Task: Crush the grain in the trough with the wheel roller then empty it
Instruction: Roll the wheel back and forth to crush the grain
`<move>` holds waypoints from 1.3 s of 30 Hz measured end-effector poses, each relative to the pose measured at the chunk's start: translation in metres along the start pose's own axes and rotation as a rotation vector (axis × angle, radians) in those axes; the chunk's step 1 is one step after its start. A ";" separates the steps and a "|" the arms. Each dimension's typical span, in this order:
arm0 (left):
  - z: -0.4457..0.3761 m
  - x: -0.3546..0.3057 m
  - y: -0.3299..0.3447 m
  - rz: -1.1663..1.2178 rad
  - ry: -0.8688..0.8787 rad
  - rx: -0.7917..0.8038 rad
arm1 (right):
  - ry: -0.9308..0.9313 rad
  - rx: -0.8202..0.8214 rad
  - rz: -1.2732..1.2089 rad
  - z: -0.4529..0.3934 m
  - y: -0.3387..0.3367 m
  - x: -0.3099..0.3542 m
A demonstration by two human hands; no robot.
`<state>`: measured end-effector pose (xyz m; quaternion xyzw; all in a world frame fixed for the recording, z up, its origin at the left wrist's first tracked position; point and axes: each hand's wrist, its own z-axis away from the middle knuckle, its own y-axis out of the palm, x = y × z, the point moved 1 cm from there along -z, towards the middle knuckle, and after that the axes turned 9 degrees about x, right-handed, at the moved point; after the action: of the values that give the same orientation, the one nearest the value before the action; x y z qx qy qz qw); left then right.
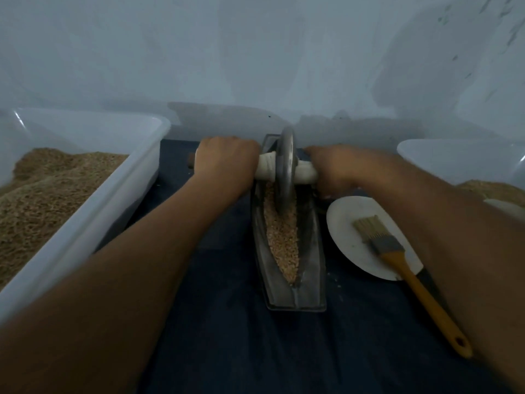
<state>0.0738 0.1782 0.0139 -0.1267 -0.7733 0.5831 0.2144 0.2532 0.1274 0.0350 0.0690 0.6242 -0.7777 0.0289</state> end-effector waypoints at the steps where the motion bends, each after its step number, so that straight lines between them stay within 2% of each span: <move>1: -0.002 0.000 0.000 -0.004 0.002 -0.004 | 0.006 0.013 -0.002 -0.001 -0.001 -0.001; 6: 0.009 -0.002 0.003 -0.026 0.019 -0.089 | 0.016 -0.104 -0.018 0.003 0.009 -0.001; 13: 0.053 -0.004 0.004 0.040 -0.008 -0.055 | 0.014 -0.346 0.066 0.042 0.024 0.016; 23: 0.101 -0.019 -0.015 -0.050 0.031 -0.203 | -0.031 -0.437 0.009 0.098 0.049 0.021; 27: 0.097 -0.017 -0.010 -0.024 0.021 -0.193 | -0.021 -0.429 0.025 0.091 0.048 0.020; 33: 0.058 -0.014 -0.004 -0.028 -0.012 -0.116 | 0.012 -0.332 -0.001 0.045 0.039 0.008; 39: 0.019 -0.005 0.005 -0.031 -0.019 -0.074 | -0.029 -0.269 0.044 -0.001 0.022 -0.005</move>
<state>0.0692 0.1615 0.0036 -0.1172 -0.7983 0.5518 0.2110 0.2608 0.1231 0.0143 0.0670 0.7206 -0.6872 0.0641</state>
